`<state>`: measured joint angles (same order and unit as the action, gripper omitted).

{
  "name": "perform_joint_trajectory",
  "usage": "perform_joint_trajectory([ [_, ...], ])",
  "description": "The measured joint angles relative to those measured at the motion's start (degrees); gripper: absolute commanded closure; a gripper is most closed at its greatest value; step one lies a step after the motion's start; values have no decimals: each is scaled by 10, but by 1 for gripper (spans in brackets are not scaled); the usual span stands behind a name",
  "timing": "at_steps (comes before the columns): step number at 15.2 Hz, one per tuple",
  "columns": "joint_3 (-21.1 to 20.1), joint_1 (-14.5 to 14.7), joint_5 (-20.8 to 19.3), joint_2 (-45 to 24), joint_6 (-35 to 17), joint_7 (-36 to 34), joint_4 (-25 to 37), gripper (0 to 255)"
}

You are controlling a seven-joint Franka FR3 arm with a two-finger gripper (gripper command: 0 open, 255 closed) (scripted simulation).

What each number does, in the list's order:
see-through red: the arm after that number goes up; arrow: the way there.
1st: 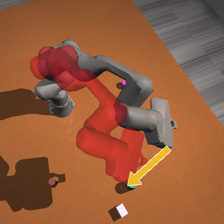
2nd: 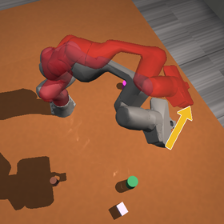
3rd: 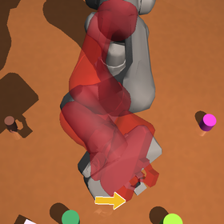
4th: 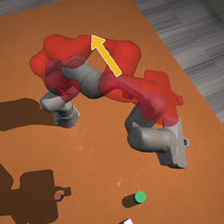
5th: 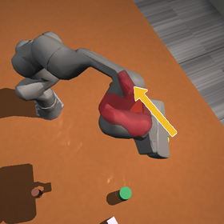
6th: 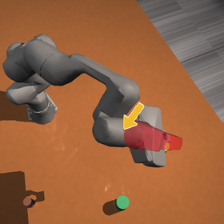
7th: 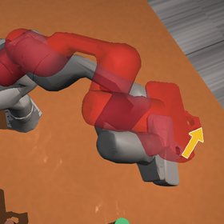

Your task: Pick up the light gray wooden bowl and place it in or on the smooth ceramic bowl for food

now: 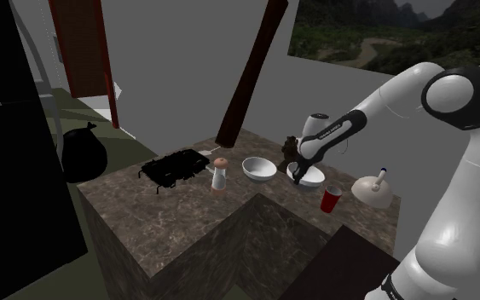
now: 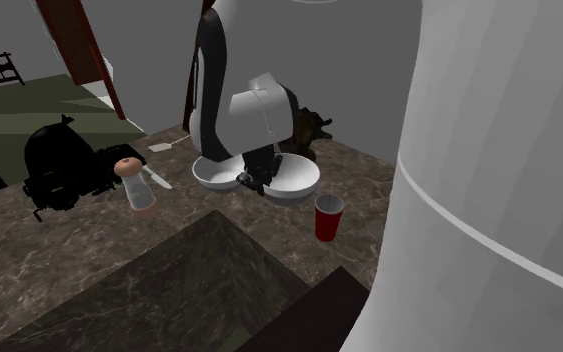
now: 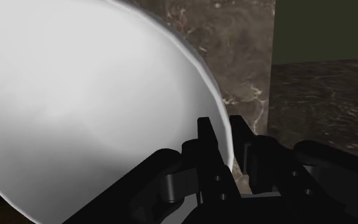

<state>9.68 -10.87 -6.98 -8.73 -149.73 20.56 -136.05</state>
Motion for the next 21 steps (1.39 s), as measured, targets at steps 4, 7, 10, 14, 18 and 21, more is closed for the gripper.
perform_joint_trajectory([
  [4,0,2,-2,27,32,-1,5,255],
  [7,0,2,-3,45,54,1,9,255],
  [10,0,3,-4,61,77,1,16,255],
  [14,0,4,-6,85,108,2,24,255],
  [18,-3,6,-5,95,134,0,39,255],
  [21,-16,19,2,58,161,-19,100,255],
])
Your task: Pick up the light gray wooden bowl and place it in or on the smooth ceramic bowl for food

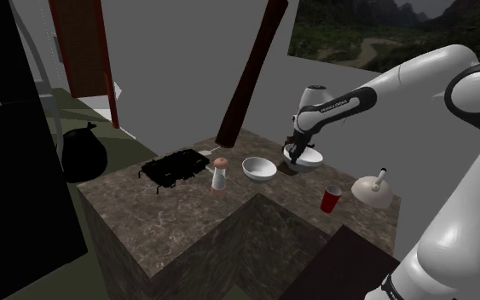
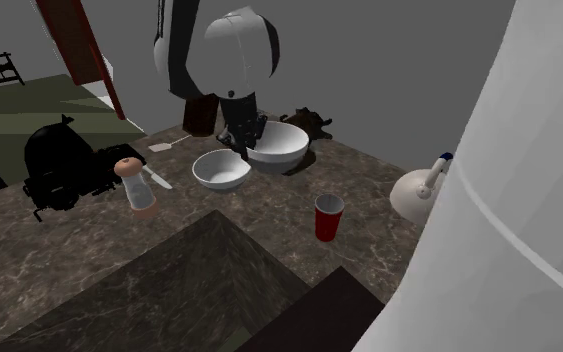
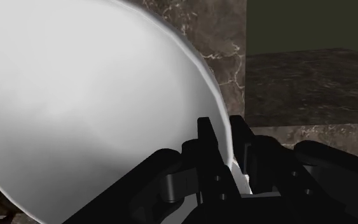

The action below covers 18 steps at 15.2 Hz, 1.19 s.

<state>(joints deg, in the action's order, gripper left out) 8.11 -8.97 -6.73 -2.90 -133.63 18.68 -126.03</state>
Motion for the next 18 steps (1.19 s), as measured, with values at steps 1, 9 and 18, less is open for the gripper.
perform_joint_trajectory([
  [1,-4,5,2,-14,6,-8,19,255],
  [9,-29,33,15,-147,77,-49,218,255],
  [18,-41,53,21,-276,143,-77,410,255],
])
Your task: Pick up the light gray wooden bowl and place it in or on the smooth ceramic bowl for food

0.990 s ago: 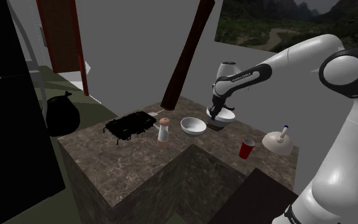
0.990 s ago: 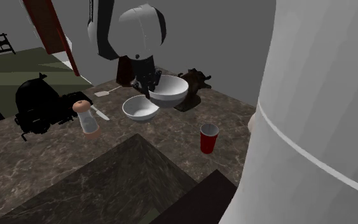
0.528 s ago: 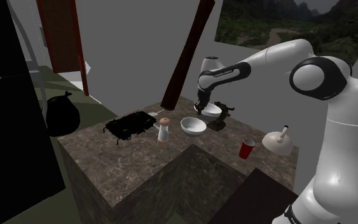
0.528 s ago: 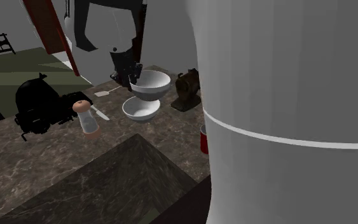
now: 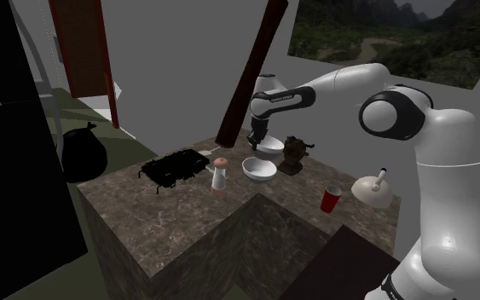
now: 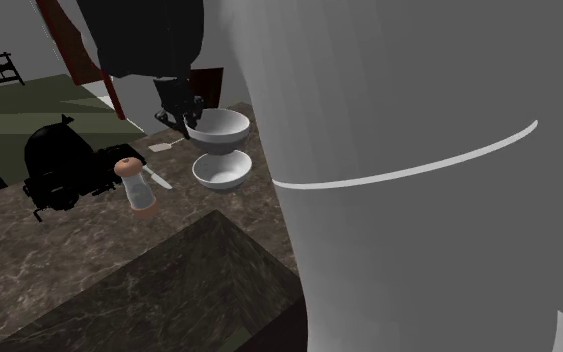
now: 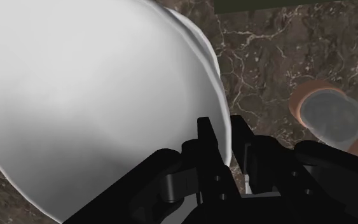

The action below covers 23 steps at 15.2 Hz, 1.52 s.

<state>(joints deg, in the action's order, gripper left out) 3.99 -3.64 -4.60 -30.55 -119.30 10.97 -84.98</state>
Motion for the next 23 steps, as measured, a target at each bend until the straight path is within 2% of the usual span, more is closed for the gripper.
perform_joint_trajectory([
  [15,0,-1,-1,-51,-87,-8,-37,255],
  [21,0,-1,-1,-54,-92,-9,-38,255],
  [22,0,-1,-1,-54,-92,-9,-38,0],
  [23,0,-1,-1,-54,-92,-9,-38,0],
])
